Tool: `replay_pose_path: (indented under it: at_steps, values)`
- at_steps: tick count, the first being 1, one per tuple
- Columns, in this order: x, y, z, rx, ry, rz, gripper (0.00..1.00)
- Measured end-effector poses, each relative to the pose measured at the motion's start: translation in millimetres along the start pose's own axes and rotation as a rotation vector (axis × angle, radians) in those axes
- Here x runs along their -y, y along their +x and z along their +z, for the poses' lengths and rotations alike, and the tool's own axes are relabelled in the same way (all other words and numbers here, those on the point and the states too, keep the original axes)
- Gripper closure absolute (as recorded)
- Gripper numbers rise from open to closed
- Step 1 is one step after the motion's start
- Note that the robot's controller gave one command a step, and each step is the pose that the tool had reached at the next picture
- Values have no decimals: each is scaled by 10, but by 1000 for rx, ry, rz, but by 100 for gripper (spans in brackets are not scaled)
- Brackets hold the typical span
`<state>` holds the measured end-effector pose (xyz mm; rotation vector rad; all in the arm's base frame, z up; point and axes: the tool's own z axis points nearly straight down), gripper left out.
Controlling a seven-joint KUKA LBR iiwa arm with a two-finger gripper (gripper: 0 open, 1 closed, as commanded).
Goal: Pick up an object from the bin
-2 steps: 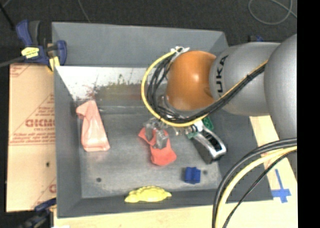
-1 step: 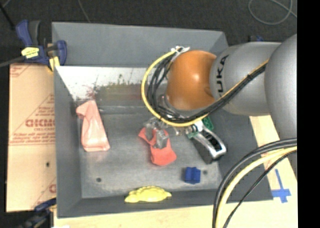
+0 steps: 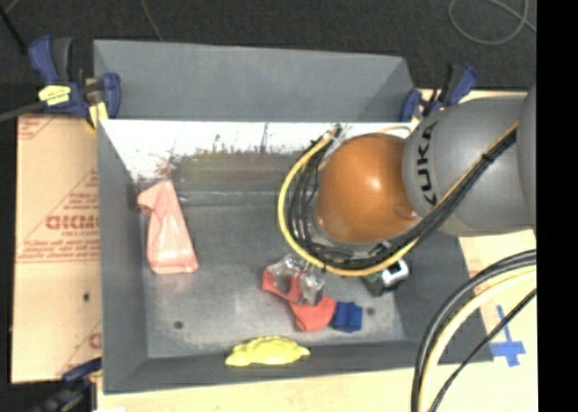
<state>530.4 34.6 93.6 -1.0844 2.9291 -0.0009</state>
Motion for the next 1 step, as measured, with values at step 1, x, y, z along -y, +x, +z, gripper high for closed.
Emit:
replay_pose_path:
  at_steps: [1]
  values:
    - [-1,-1,0,0,0,1,100]
